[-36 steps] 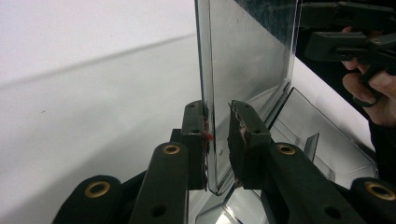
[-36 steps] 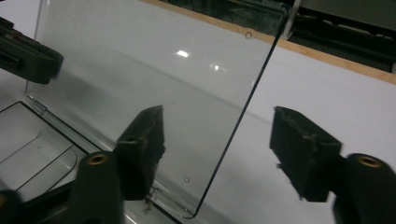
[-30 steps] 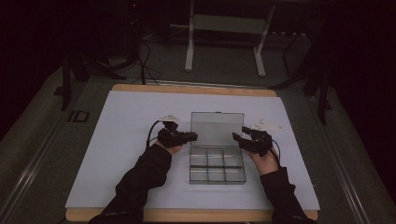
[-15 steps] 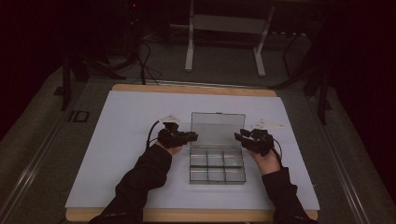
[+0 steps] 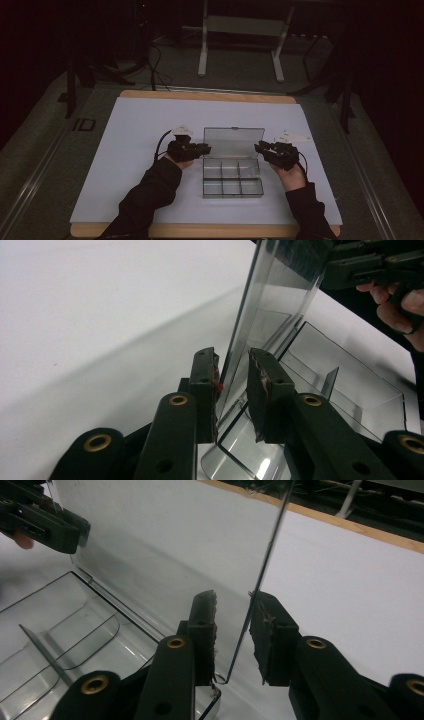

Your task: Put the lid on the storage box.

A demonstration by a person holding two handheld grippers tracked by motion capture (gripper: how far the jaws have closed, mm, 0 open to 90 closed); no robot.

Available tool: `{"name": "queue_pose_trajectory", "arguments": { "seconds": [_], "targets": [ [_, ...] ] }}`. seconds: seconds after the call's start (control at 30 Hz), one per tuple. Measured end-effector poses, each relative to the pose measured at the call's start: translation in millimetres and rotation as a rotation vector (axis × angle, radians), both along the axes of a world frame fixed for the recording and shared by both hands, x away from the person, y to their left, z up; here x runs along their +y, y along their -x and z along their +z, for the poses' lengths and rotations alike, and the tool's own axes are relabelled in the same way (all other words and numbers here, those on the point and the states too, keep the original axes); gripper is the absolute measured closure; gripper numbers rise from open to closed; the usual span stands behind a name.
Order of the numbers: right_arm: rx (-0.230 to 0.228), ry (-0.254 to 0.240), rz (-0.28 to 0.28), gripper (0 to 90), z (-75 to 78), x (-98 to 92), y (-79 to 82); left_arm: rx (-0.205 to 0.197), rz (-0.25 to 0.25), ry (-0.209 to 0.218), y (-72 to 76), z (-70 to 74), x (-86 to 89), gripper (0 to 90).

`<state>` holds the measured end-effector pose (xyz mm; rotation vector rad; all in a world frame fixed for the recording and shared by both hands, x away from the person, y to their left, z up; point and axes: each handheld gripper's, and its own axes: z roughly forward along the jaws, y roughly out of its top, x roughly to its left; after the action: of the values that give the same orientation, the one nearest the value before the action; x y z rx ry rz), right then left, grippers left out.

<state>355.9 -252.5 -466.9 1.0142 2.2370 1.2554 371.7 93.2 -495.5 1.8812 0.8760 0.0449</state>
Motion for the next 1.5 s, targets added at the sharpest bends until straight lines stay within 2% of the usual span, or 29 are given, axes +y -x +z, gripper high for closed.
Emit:
{"name": "queue_pose_trajectory", "arguments": {
  "seconds": [0.17,0.27,0.5,0.83,1.03,1.37,1.5],
  "targets": [
    [-0.005,-0.001,0.017,73.6,1.4,-2.3,5.2,-0.016,0.009,0.017,5.8,3.4,5.1,76.1],
    [-0.003,-0.009,0.023,74.7,1.4,-3.9,8.0,-0.028,0.01,0.004,9.9,5.9,6.2,76.7],
    [-0.008,0.003,0.038,78.8,-0.1,-7.7,14.3,-0.024,0.003,-0.005,17.7,6.5,11.1,80.1],
    [0.004,0.01,0.069,81.7,-3.7,-13.8,21.4,-0.038,-0.012,-0.05,26.9,8.8,9.6,80.1],
    [-0.004,0.001,0.112,82.3,-6.6,-19.2,25.6,-0.038,-0.025,-0.07,32.8,8.3,9.6,80.1],
    [-0.009,0.015,0.134,82.2,-11.2,-21.8,34.0,-0.049,-0.033,-0.102,42.1,6.4,8.2,80.2],
    [0.003,0.013,0.142,82.2,-14.9,-23.7,37.2,-0.052,-0.045,-0.129,45.1,4.9,7.4,80.1]
  ]
}}
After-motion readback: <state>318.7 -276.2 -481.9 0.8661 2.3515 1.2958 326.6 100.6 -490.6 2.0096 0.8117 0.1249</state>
